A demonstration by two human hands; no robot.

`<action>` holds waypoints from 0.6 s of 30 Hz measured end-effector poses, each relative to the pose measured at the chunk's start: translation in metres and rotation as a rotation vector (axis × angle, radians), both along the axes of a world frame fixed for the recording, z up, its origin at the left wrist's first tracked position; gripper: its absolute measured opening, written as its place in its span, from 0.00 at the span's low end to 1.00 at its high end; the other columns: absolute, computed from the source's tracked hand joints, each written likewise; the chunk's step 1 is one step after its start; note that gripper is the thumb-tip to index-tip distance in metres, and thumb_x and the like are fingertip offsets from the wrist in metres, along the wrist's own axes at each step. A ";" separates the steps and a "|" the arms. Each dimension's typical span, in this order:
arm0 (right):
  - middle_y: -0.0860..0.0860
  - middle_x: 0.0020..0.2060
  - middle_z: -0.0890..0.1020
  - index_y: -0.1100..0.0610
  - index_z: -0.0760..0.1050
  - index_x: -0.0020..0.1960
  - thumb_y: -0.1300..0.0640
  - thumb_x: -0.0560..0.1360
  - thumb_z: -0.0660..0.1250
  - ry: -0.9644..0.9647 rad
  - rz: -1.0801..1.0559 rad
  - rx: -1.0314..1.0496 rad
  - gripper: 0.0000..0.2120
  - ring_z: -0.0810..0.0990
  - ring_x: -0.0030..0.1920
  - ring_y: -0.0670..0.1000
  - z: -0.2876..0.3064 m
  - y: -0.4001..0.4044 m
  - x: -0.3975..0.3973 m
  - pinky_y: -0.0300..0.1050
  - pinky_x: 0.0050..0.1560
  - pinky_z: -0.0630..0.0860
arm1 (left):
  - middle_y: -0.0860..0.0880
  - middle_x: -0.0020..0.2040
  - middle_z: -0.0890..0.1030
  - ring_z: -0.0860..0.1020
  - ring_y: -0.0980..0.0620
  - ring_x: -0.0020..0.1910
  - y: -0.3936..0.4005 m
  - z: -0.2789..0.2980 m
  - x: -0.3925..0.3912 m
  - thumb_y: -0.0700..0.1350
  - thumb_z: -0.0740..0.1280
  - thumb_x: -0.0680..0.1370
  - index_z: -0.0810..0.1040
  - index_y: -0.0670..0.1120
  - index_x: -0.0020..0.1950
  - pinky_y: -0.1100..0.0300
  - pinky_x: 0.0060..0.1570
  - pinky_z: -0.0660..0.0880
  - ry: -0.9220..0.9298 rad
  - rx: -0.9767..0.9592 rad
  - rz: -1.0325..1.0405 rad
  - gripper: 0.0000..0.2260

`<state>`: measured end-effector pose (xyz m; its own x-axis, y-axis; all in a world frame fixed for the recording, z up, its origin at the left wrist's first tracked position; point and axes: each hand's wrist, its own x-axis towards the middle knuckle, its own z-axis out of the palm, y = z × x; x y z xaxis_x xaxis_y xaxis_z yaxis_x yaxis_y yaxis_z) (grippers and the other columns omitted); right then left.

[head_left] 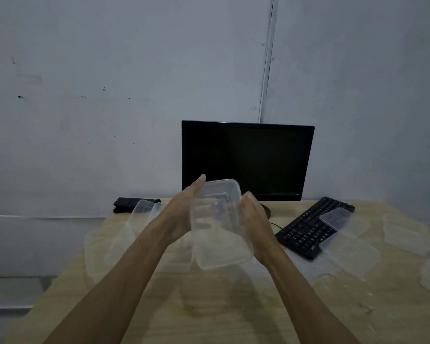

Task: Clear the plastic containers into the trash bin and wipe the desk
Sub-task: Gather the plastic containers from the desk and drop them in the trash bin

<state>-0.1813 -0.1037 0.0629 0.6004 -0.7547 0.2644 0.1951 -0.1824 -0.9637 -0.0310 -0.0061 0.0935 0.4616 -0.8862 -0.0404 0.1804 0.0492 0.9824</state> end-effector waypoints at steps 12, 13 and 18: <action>0.62 0.49 0.86 0.59 0.82 0.56 0.23 0.77 0.53 0.122 -0.040 -0.062 0.41 0.86 0.52 0.63 0.015 -0.001 0.014 0.63 0.56 0.84 | 0.40 0.49 0.88 0.87 0.41 0.50 -0.008 -0.001 -0.012 0.60 0.71 0.77 0.86 0.40 0.54 0.43 0.58 0.82 -0.123 -0.165 0.208 0.23; 0.62 0.47 0.86 0.60 0.82 0.54 0.23 0.77 0.53 0.107 -0.041 -0.075 0.41 0.86 0.50 0.64 0.013 -0.001 0.014 0.65 0.57 0.82 | 0.40 0.49 0.88 0.87 0.41 0.49 -0.008 -0.001 -0.013 0.59 0.71 0.78 0.86 0.40 0.54 0.45 0.57 0.82 -0.130 -0.174 0.223 0.22; 0.57 0.40 0.84 0.60 0.80 0.42 0.30 0.81 0.55 -0.018 -0.104 0.082 0.34 0.84 0.42 0.60 0.014 -0.006 0.012 0.66 0.55 0.83 | 0.44 0.53 0.87 0.87 0.44 0.50 0.001 -0.011 -0.026 0.60 0.76 0.73 0.82 0.46 0.61 0.44 0.51 0.84 -0.186 -0.067 0.099 0.23</action>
